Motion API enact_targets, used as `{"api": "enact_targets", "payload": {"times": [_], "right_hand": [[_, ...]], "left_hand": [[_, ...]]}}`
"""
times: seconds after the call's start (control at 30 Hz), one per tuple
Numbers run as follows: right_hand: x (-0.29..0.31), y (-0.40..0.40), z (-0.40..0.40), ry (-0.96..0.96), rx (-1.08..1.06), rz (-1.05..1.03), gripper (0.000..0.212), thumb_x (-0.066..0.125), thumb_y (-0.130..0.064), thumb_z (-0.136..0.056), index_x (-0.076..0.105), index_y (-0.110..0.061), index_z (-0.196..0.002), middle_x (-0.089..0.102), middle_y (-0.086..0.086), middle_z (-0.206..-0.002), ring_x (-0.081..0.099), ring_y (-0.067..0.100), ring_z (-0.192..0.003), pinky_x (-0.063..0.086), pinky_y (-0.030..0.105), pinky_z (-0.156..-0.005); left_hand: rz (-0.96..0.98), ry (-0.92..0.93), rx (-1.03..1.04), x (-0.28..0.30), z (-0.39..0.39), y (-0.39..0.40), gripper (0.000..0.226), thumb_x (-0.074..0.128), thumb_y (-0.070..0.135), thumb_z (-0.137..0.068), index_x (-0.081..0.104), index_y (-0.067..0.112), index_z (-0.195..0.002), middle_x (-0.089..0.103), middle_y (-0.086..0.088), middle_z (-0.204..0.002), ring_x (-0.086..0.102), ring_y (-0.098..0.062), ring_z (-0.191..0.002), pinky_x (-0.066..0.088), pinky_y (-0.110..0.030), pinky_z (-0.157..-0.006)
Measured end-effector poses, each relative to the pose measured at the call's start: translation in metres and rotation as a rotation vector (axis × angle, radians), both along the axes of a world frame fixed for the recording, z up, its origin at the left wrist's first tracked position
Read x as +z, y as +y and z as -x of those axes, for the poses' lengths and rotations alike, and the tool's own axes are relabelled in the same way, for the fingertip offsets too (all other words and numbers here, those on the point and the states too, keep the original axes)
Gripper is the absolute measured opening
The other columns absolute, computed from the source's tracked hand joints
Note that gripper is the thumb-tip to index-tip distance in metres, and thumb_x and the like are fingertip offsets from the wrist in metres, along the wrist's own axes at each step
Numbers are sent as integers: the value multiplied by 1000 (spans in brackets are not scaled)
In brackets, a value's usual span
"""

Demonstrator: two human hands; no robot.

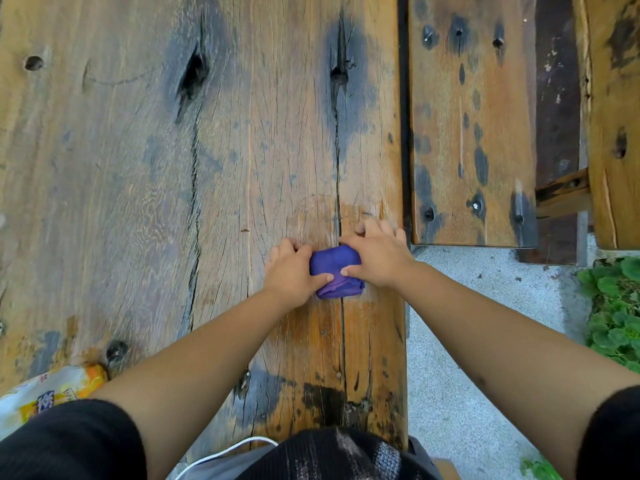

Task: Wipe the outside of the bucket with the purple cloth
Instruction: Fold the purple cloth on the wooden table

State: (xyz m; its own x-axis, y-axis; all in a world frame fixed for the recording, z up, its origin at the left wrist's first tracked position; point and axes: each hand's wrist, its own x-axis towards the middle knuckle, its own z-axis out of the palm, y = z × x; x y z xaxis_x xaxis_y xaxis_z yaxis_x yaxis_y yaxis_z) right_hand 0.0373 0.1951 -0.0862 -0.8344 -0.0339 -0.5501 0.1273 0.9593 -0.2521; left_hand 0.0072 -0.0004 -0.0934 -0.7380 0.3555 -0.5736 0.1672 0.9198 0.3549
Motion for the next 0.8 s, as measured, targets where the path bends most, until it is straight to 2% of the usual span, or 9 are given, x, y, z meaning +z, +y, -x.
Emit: {"api": "enact_targets", "payload": {"times": [0.07,0.13,0.2,0.27,0.33,0.47,0.6,0.7,0.8], "right_hand": [[0,0,-8,13,-1,101,47,69,-58,-74,59,-36,-115,43,-4,-130,29,24,-126,24,46,-101],[3,-3,-21,11,-96,297,35,76,-40,-74,61,-22,-100,57,-1,-116,43,23,-117,37,37,-95],[12,-8,-35,-32,-378,584,28,78,-21,-74,55,-14,-88,64,6,-91,58,18,-87,46,30,-72],[23,-11,-48,-22,-652,802,27,78,-10,-77,53,-13,-88,63,4,-78,58,9,-67,47,25,-60],[35,-15,-61,35,-842,969,23,73,-5,-83,56,-11,-96,64,4,-84,61,7,-70,51,22,-63],[60,-30,-85,124,-1121,1292,34,72,-7,-84,57,-8,-114,69,14,-107,67,25,-98,54,42,-88],[86,-34,-111,232,-1104,1263,45,73,-20,-76,60,-6,-117,70,19,-112,66,35,-106,52,49,-94],[104,-29,-136,373,-1085,1138,31,71,-9,-82,62,-5,-112,71,18,-108,66,36,-104,50,55,-95],[123,-28,-167,491,-1136,1042,34,72,-21,-73,66,-11,-105,74,11,-100,69,30,-97,53,52,-90]], "left_hand": [[-120,-51,3,0,-3,-5,49,75,47,-79,56,21,-115,45,-5,-120,45,-24,-109,43,-36,-94],[-287,-173,68,5,-8,-10,35,78,31,-79,49,21,-97,55,-7,-107,52,-19,-92,44,-25,-76],[-434,-289,194,15,-12,-11,34,77,18,-82,43,21,-90,61,-9,-93,53,-15,-76,43,-21,-64],[-583,-401,377,28,-17,-8,33,74,6,-84,45,17,-93,61,-7,-85,55,-15,-71,47,-22,-62],[-729,-518,507,46,-20,-3,28,71,-1,-87,48,11,-100,67,-8,-87,63,-16,-74,52,-23,-64],[-929,-744,595,82,-36,8,33,64,-2,-90,58,-3,-123,69,-19,-109,67,-26,-94,54,-36,-86],[-989,-724,596,113,-61,17,31,60,-4,-92,59,-5,-122,68,-20,-111,65,-29,-100,49,-45,-96],[-988,-709,535,130,-80,22,23,58,-6,-92,64,5,-112,74,-10,-95,70,-21,-85,58,-35,-80],[-994,-724,463,145,-101,32,22,57,-6,-93,65,7,-107,75,-6,-87,72,-16,-76,57,-27,-66]]}}
